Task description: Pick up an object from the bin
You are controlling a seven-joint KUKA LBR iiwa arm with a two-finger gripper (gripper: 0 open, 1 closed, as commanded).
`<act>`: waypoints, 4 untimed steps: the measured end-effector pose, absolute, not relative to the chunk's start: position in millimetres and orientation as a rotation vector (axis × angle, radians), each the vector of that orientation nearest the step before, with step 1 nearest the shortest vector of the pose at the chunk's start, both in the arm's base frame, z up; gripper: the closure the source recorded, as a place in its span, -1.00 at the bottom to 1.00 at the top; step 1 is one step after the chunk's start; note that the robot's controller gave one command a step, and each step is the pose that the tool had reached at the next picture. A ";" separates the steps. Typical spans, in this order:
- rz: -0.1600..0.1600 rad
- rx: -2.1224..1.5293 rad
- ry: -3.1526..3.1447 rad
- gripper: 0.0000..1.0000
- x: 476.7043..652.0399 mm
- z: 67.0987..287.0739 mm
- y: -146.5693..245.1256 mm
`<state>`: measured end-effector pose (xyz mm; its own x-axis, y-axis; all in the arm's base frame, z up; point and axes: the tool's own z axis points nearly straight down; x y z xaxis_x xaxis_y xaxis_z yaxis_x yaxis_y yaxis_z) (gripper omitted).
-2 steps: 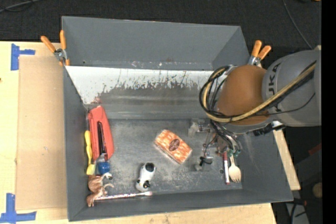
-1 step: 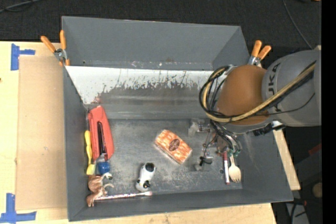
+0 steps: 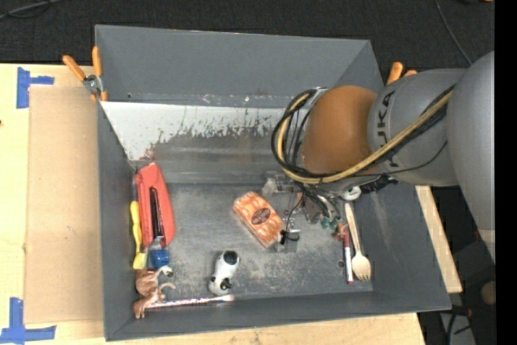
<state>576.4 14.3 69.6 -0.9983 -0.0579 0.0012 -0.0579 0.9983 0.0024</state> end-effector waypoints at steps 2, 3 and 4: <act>0.001 0.184 -3.132 -1.00 557.3 69.3 42.2; 0.001 0.183 -3.132 -1.00 557.3 69.3 42.2; -0.001 0.210 -3.131 -1.00 559.1 69.4 83.8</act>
Offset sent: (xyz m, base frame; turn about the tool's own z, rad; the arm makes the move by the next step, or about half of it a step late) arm 0.0000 0.0000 0.0000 0.0000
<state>559.1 83.8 69.4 -0.9910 -0.1337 0.0034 -0.1337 0.9910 0.0008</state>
